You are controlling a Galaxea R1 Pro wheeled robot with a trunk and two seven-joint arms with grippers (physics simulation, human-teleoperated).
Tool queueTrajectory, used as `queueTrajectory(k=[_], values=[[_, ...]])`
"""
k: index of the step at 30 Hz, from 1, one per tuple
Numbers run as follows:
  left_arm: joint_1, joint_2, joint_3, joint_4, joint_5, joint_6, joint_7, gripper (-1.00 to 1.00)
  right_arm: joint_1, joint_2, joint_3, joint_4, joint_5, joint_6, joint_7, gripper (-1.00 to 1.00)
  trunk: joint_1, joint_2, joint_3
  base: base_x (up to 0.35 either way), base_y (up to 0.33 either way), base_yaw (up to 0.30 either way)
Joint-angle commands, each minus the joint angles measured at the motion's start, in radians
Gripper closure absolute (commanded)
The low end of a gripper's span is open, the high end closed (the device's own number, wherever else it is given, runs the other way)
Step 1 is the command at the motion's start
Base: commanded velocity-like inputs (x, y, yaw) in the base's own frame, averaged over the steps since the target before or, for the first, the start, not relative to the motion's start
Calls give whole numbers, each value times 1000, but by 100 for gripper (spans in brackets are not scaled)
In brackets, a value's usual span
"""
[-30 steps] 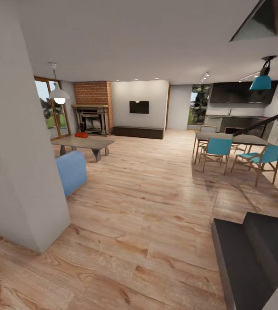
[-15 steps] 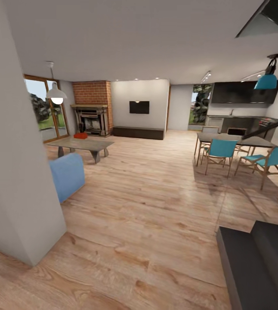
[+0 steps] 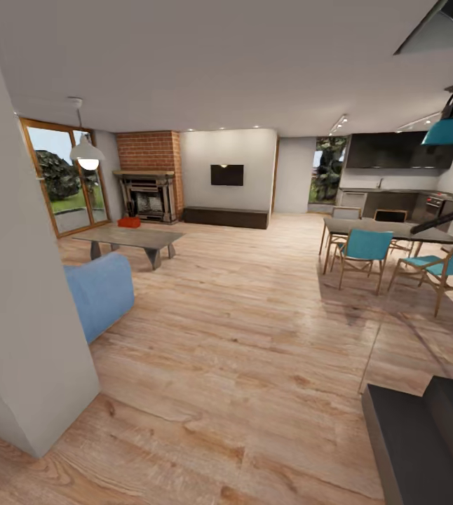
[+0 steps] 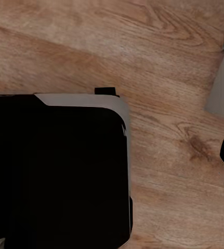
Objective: Move the two storage containers from the living room to the garage. In the garage, place one container on the floor and stack the other container on top of it (either order is fine).
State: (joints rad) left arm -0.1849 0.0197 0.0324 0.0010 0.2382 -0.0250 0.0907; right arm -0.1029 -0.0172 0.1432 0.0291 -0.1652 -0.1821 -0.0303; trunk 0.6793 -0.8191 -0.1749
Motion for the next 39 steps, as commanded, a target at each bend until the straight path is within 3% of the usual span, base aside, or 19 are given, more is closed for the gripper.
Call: queueTrajectory(k=[1,39], values=[[-1,0,3,1,3,-3,1,-100,-1,0,9,3,-10,-6,-1,-100,1,-1,-1,324,0,0],[-1,-1,3,1,3,-4,1,-100,-1,0,9,3,-10,-7,0,-100,1,-1,-1,324,0,0]])
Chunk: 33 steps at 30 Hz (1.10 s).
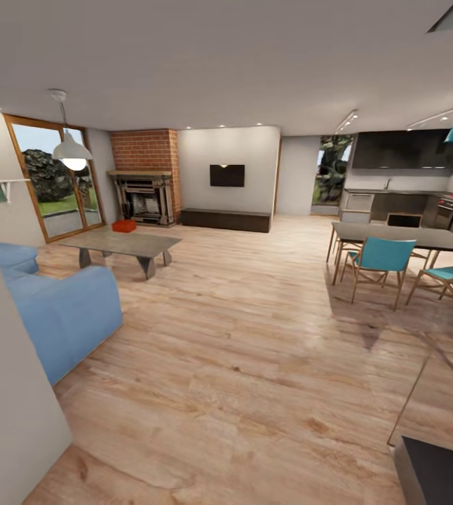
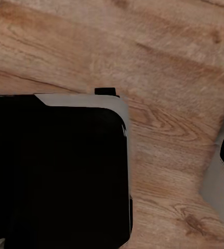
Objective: Move the two storage containers from the living room to the garage. In the garage, place one container on the floor and stack the other container on top of it (either order is fine).
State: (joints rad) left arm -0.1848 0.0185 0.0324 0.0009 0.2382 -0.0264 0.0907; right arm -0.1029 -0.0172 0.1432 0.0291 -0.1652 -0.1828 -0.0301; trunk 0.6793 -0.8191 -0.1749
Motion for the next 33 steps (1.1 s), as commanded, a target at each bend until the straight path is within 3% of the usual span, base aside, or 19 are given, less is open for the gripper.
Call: queueTrajectory(k=[1,33], values=[[-1,0,3,1,3,-3,1,-100,-1,0,9,3,-10,-6,-1,-100,1,-1,-1,324,0,0],[-1,0,3,1,3,-1,1,-100,-1,1,9,3,-10,-6,-1,-100,1,-1,-1,324,0,0]])
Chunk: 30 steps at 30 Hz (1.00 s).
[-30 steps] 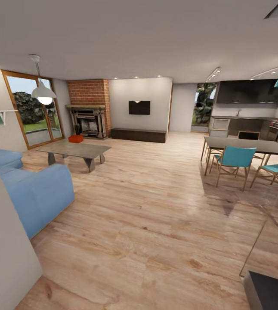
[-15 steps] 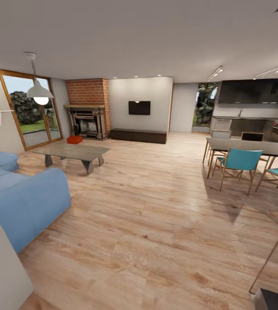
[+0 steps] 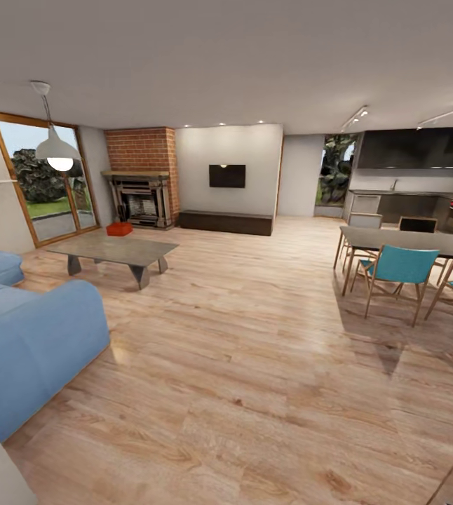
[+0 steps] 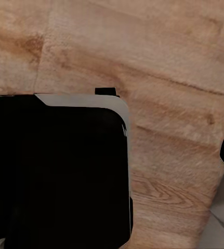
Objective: Move the two storage containers from the living room to the garage. In the garage, place one container on the floor and stack the other container on top of it (either order is fine).
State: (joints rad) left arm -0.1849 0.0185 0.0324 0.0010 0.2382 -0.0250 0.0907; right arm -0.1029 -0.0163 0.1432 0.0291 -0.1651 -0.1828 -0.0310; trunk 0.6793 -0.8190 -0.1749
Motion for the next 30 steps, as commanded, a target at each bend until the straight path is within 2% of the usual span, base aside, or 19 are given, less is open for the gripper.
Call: queueTrajectory(k=[1,26,30], values=[[-1,0,3,1,3,-3,1,-100,-1,0,9,3,-10,-6,-1,-100,1,-1,-1,324,0,0],[-1,0,3,1,3,-3,1,-100,-1,0,7,3,-11,-6,-1,-100,1,-1,-1,324,0,0],[-1,0,3,1,3,-3,1,-100,-1,1,7,3,-11,-5,-2,-100,1,-1,-1,324,0,-105]])
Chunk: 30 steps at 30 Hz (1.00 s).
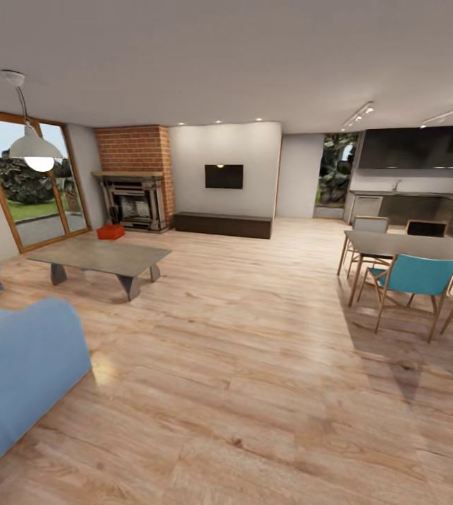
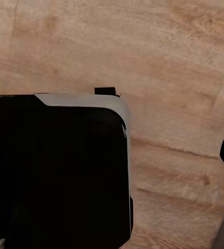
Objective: Move the two storage containers from the living room to the garage. In the garage, place one container on the floor and stack the other container on top of it (either order is fine).
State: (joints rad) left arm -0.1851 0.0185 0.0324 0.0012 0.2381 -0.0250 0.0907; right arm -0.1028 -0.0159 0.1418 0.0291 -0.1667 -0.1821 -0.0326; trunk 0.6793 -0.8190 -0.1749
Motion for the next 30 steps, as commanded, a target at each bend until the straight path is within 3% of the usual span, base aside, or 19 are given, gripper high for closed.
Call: queueTrajectory(k=[1,7,30], values=[[-1,0,3,0,3,-3,1,-100,-2,0,9,3,-10,-5,-1,-100,1,-1,-1,324,0,-195],[-1,0,3,0,3,-3,1,-100,-2,1,10,3,-10,-6,-1,-100,1,-1,-1,324,0,-144],[-1,0,3,0,3,-3,1,-100,-2,-1,10,3,-9,-7,0,-100,1,-1,-1,324,0,-2]])
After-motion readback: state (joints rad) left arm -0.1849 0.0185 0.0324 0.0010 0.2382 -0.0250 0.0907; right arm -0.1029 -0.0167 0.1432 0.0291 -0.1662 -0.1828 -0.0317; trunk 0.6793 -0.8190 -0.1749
